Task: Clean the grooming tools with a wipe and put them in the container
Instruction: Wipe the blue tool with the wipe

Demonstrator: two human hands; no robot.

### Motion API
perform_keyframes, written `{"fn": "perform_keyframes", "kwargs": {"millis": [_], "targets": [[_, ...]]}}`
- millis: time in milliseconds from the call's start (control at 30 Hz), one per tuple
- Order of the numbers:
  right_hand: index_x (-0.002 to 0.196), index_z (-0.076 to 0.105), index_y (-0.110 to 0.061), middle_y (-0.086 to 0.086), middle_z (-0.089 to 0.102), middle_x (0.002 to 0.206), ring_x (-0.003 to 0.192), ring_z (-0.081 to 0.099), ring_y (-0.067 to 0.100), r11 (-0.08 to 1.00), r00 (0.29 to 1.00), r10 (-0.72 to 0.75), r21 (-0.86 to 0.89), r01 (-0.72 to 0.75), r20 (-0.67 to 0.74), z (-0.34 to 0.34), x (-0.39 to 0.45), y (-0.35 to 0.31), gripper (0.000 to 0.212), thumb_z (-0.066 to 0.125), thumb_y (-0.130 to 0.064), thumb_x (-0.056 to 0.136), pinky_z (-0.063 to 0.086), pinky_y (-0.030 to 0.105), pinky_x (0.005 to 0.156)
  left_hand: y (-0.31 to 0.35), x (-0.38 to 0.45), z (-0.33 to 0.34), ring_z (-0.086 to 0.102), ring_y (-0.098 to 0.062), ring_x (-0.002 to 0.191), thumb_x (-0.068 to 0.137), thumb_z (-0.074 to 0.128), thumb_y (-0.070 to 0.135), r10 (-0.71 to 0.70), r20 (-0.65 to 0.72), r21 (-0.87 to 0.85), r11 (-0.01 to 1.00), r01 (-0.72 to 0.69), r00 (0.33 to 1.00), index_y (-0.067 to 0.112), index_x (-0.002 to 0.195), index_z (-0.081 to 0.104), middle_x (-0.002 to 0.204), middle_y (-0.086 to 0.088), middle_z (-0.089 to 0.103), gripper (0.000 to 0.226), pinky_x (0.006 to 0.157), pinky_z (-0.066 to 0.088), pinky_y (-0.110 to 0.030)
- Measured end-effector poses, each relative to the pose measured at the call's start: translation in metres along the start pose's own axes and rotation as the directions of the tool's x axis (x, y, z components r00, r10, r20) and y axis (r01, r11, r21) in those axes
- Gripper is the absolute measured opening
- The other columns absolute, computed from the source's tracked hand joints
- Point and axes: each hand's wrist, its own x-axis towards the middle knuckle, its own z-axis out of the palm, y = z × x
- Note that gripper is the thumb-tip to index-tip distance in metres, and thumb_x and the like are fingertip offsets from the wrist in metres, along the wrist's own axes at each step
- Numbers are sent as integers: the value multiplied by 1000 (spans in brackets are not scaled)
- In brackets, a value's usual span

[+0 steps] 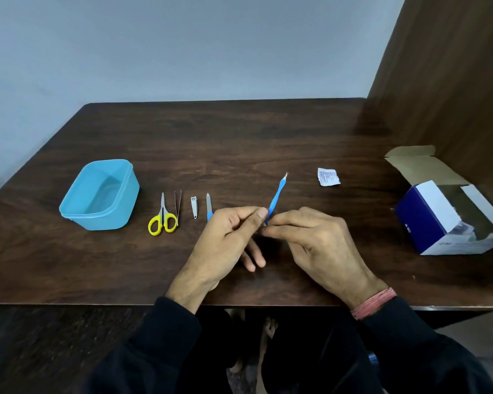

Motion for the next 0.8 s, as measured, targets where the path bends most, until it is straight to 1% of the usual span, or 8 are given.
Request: {"fn": "perform_keyframes", "kwargs": {"millis": [100,133,200,267,433,567,733,800], "targets": [[116,86,-20,-11,79,121,88,73,19,999,1000,-17,-28,17,8,1,0,-1,36,74,7,96,63,42,70,0,1,0,61,-16,39,115,63,25,-3,-37,71,997,6,999,16,108,82,76,-11,75,22,34,46,-24],[116,86,-21,-12,79,122,89,73,19,999,1000,-16,-41,17,7,2,0,-1,36,75,7,96,63,42,69,0,2,0,58,-16,37,115,63,26,4,-48,91,996,0,999,18,107,82,71,-11,73,22,34,44,-23],[118,85,-22,-12,78,123,91,73,19,998,1000,0,-67,0,-2,2,1,-2,37,76,6,96,63,42,68,0,2,1,56,-15,34,116,61,29,16,-72,103,995,-8,997,19,108,80,66,-4,71,23,33,42,-22],[118,85,-22,-11,78,123,92,73,18,997,1000,3,-73,-3,-7,2,2,-3,36,77,5,97,63,40,70,1,1,2,55,-14,33,117,58,29,19,-98,104,995,-9,995,18,110,78,68,2,73,24,32,41,-22],[119,84,-23,-10,77,121,93,71,17,997,999,-32,-63,33,18,0,2,-4,34,73,3,100,63,39,70,3,-1,3,53,-13,32,118,56,28,16,-123,114,994,-2,992,16,110,77,65,4,73,26,31,37,-20],[118,84,-23,-11,76,120,96,71,17,998,999,32,-62,-33,-23,1,3,-4,33,73,2,100,62,41,69,5,-2,4,53,-11,32,119,55,27,19,-120,130,991,-4,993,17,110,77,65,8,75,26,31,37,-20],[118,84,-23,-10,76,120,97,72,17,997,1000,19,-73,-20,-13,2,2,-4,32,72,1,101,63,41,68,5,-2,4,53,-12,32,119,55,27,23,-109,128,992,-9,994,18,110,78,68,8,76,26,31,38,-20],[117,85,-22,-9,76,119,97,72,17,996,999,35,-81,-38,-36,1,3,-5,28,69,-3,103,63,41,68,5,-2,3,54,-12,33,119,54,28,26,-84,117,993,-16,996,18,114,79,75,5,81,27,32,39,-21]]}}
